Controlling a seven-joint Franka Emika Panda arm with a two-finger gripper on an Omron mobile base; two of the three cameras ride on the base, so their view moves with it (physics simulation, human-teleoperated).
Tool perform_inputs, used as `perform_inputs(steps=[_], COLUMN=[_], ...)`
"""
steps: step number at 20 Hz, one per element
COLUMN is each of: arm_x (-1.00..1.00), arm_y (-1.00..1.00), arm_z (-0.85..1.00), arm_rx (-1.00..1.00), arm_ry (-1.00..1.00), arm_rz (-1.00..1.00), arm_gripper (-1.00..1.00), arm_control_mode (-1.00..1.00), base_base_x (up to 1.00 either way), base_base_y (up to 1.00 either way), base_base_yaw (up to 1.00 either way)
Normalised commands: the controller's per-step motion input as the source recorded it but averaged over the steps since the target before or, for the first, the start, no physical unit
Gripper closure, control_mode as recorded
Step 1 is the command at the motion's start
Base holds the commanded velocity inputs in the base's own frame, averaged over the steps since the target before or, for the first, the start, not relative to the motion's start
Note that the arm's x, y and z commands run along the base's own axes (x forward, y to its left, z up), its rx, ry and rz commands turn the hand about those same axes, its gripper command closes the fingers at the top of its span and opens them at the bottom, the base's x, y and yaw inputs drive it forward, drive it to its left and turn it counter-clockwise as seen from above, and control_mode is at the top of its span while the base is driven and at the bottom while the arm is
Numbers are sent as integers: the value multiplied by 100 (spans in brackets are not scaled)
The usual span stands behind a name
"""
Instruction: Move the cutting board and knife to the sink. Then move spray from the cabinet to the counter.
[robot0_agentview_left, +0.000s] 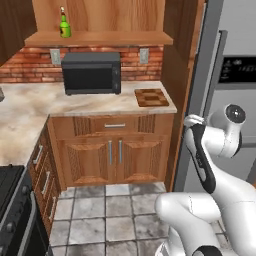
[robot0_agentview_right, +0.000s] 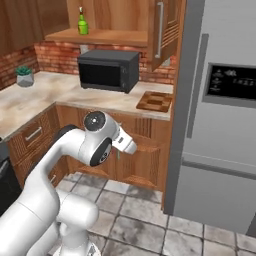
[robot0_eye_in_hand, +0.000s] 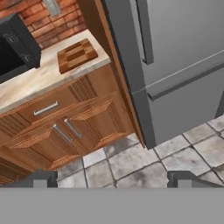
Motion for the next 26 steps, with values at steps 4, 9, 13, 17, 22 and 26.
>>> perform_inputs(steps=[4, 9, 13, 17, 22, 26], arm_x=[0, 0, 0, 0, 0, 0], arm_y=[0, 0, 0, 0, 0, 0], arm_z=[0, 0, 0, 0, 0, 0], arm_rx=[0, 0, 0, 0, 0, 0], arm_ry=[0, 0, 0, 0, 0, 0], arm_rz=[0, 0, 0, 0, 0, 0], arm_gripper=[-100, -100, -100, -100, -100, -100], arm_control_mode=[100, 100, 100, 100, 100, 100], base_base_x=[2, 48, 100, 100, 100, 84], base_base_y=[75, 40, 26, 33, 46, 32], base_base_yaw=[0, -5, -12, -14, -16, -14])
